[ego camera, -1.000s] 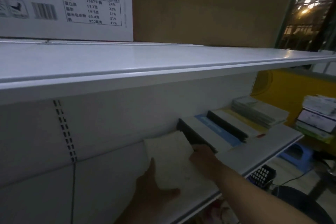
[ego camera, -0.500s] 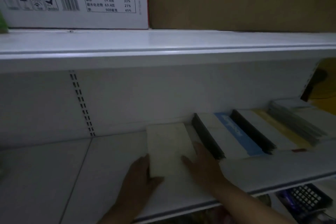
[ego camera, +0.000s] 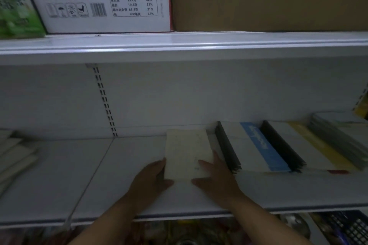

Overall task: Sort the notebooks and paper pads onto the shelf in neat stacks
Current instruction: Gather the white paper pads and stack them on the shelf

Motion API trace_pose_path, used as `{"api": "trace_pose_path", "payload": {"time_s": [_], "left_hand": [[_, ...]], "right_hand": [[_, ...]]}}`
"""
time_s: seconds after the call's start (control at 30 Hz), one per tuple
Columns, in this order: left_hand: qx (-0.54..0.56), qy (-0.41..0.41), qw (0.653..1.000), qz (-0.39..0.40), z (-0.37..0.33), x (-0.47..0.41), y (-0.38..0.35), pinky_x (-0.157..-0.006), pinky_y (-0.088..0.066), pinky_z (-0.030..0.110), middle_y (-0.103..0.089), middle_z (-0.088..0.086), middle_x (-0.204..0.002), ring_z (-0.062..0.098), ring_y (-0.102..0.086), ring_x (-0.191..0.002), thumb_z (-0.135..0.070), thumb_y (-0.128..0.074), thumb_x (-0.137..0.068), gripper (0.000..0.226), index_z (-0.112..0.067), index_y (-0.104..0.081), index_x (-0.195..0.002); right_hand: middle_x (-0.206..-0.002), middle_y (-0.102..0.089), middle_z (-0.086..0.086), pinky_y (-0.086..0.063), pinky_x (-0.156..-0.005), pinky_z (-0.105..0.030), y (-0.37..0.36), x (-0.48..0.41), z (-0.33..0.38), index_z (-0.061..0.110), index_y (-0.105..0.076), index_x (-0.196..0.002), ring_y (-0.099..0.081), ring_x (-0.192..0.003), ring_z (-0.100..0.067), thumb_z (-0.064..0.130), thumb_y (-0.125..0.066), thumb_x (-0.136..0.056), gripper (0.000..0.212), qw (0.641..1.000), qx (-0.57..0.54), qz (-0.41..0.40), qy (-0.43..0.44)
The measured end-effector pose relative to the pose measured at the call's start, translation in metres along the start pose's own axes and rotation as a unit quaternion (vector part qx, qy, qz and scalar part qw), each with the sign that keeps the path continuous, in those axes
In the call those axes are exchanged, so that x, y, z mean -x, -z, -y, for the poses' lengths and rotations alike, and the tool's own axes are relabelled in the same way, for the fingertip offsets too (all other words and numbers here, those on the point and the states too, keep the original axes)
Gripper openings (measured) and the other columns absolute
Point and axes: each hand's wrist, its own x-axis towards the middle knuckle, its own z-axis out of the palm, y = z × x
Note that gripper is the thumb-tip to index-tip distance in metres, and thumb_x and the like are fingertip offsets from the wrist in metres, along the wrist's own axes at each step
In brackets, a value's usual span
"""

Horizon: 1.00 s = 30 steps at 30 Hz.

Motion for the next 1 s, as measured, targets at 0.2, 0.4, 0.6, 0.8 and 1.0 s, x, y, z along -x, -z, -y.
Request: {"api": "trace_pose_path", "payload": {"time_s": [0.2, 0.4, 0.6, 0.8, 1.0], "left_hand": [[0.036, 0.008, 0.999, 0.014, -0.006, 0.0, 0.003, -0.1, -0.043, 0.025, -0.047, -0.02, -0.129, 0.007, -0.052, -0.117, -0.04, -0.063, -0.087, 0.052, -0.033, -0.045, -0.135], [0.009, 0.018, 0.998, 0.056, 0.005, -0.01, 0.004, -0.108, -0.038, 0.037, -0.044, -0.007, -0.144, 0.018, -0.044, -0.131, -0.067, -0.059, -0.069, 0.087, -0.029, -0.036, -0.144], [-0.137, -0.002, 0.986, 0.094, 0.019, 0.022, 0.088, -0.117, -0.012, 0.028, -0.009, -0.004, -0.16, 0.017, -0.014, -0.146, -0.05, -0.041, -0.096, 0.07, -0.022, -0.01, -0.153], [-0.268, 0.056, 0.962, -0.01, 0.121, 0.091, 0.248, -0.119, -0.007, 0.032, 0.0, 0.002, -0.161, 0.018, 0.0, -0.148, -0.052, -0.028, -0.099, 0.068, -0.017, -0.006, -0.153], [-0.314, 0.142, 0.936, -0.072, 0.223, 0.184, 0.36, -0.118, -0.014, 0.042, -0.008, 0.004, -0.16, 0.021, -0.006, -0.147, -0.052, -0.029, -0.098, 0.064, -0.018, -0.017, -0.151]], "right_hand": [[-0.158, 0.01, 0.007, -0.004, -0.117, -0.029, -0.01, -0.002, -0.002, 0.031, -0.022, -0.149, 0.007, -0.146, -0.013, 0.061, -0.042, -0.089, 0.07, 0.987, 0.159, -0.017, 0.006], [-0.144, -0.044, 0.006, -0.036, -0.109, -0.031, -0.014, 0.0, 0.0, 0.025, -0.052, -0.135, -0.041, -0.135, -0.018, 0.072, -0.01, -0.086, 0.08, 0.952, 0.304, -0.015, 0.019], [-0.158, -0.016, -0.003, -0.025, -0.115, -0.039, -0.013, 0.002, 0.028, 0.018, -0.022, -0.149, -0.02, -0.144, -0.022, 0.052, -0.019, -0.098, 0.062, 0.909, 0.413, 0.051, -0.033], [-0.158, 0.015, -0.013, -0.004, -0.119, -0.044, -0.073, -0.007, 0.182, 0.025, -0.004, -0.152, 0.008, -0.146, -0.028, 0.048, -0.039, -0.095, 0.071, 0.872, 0.479, 0.102, 0.023], [-0.158, -0.006, -0.012, -0.02, -0.117, -0.038, -0.216, 0.007, 0.377, 0.022, -0.023, -0.148, -0.014, -0.144, -0.029, 0.042, -0.05, -0.091, 0.066, 0.868, 0.388, 0.132, 0.28]]}}
